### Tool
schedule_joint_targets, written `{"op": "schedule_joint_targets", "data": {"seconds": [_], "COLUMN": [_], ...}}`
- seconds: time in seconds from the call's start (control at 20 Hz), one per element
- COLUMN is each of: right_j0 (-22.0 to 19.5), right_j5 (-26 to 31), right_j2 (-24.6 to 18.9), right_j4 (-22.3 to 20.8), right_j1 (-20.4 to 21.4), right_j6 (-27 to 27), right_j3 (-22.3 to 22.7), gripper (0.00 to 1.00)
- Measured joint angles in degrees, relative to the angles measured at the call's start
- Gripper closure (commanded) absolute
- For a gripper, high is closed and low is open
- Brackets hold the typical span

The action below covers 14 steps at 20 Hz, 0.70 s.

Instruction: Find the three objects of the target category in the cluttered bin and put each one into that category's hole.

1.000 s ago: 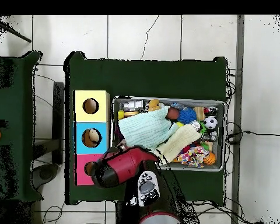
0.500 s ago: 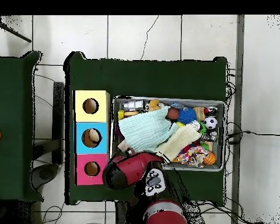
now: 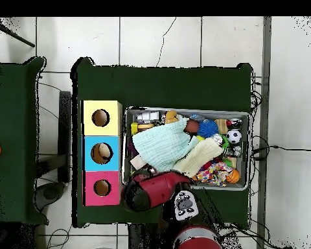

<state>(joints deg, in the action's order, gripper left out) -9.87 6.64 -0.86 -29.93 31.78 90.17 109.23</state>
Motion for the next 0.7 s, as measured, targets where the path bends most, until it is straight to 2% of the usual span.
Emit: {"op": "schedule_joint_targets", "data": {"seconds": [0.2,0.35,0.4,0.65,0.7], "right_j0": [-1.6,-3.6,-5.5,-8.1,-8.6], "right_j5": [0.3,2.7,6.2,14.5,18.1], "right_j2": [-0.3,-2.1,-4.2,-7.6,-8.7], "right_j4": [0.0,0.6,2.2,6.3,7.6], "right_j1": [1.0,3.7,6.7,12.4,14.7], "right_j6": [0.0,0.0,0.0,0.0,0.0], "right_j3": [0.9,2.5,4.0,5.4,5.5], "gripper": [0.00,0.00,0.00,0.00,0.00]}}
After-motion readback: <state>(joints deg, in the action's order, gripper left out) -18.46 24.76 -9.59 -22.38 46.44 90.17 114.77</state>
